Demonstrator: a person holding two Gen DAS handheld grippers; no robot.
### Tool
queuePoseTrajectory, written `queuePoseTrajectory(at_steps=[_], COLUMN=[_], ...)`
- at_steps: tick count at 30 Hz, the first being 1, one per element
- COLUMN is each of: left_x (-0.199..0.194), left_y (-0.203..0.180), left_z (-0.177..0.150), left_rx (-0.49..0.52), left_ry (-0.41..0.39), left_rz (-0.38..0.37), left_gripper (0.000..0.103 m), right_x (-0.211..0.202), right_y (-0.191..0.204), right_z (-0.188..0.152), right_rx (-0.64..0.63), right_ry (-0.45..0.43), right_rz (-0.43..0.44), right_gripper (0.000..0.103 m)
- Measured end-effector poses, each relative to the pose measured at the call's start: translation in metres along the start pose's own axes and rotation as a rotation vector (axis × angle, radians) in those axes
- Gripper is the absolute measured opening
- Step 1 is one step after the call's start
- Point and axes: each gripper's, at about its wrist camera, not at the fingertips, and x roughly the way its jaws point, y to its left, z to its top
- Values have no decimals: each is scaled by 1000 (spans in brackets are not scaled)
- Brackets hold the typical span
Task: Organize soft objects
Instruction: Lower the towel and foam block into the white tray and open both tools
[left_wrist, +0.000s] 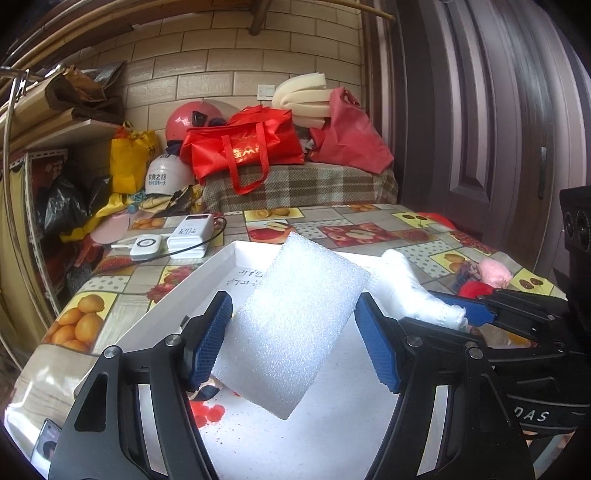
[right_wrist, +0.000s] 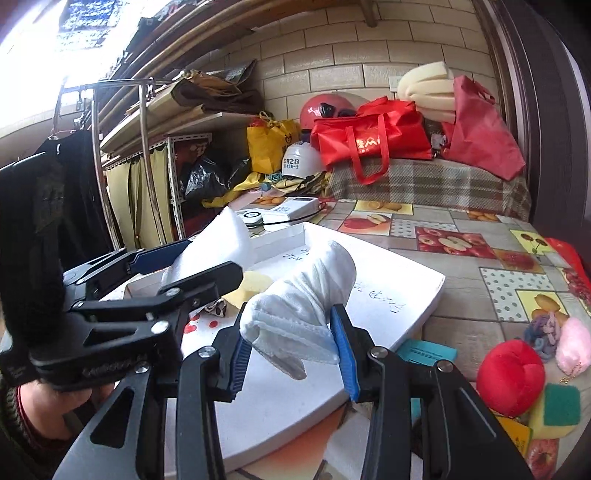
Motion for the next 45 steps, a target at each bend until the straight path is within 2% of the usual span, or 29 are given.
queuePoseTrajectory(at_steps=[9, 14, 15, 16, 17, 18, 19, 21, 22, 30, 45], left_x=[12, 14, 13, 12, 11, 9, 7, 2, 1, -1, -6], left_y=[19, 29, 30, 32, 33, 35, 37, 41, 42, 37, 37], left_z=[1, 1, 1, 1, 0, 0, -1, -2, -2, 0, -1], left_rx=[-87, -135, -144, -153, -163, -174, -184, -204, -210, -182, -186], left_ry=[56, 63, 59, 56, 51, 43, 33, 16, 13, -1, -21], left_rz=[-6, 36, 64, 91, 113, 133, 142, 150, 145, 140, 121], left_gripper=[69, 70, 71, 72, 73, 81, 94, 103, 103, 103, 103], right_x=[20, 25, 27, 27, 27, 26, 23, 18, 16, 9, 2], right_y=[-8, -2, -1, 0, 2, 2, 3, 5, 6, 11, 13], right_z=[6, 8, 8, 9, 8, 9, 9, 9, 9, 10, 5], right_rx=[73, 53, 47, 41, 36, 34, 29, 19, 13, -16, -34], right_ry=[43, 52, 60, 64, 63, 57, 42, 17, 8, -45, -64], right_rz=[-19, -23, -23, -28, -46, -58, -65, -64, -66, -72, -77], right_gripper=[42, 43, 51, 73, 86, 97, 98, 100, 103, 103, 103])
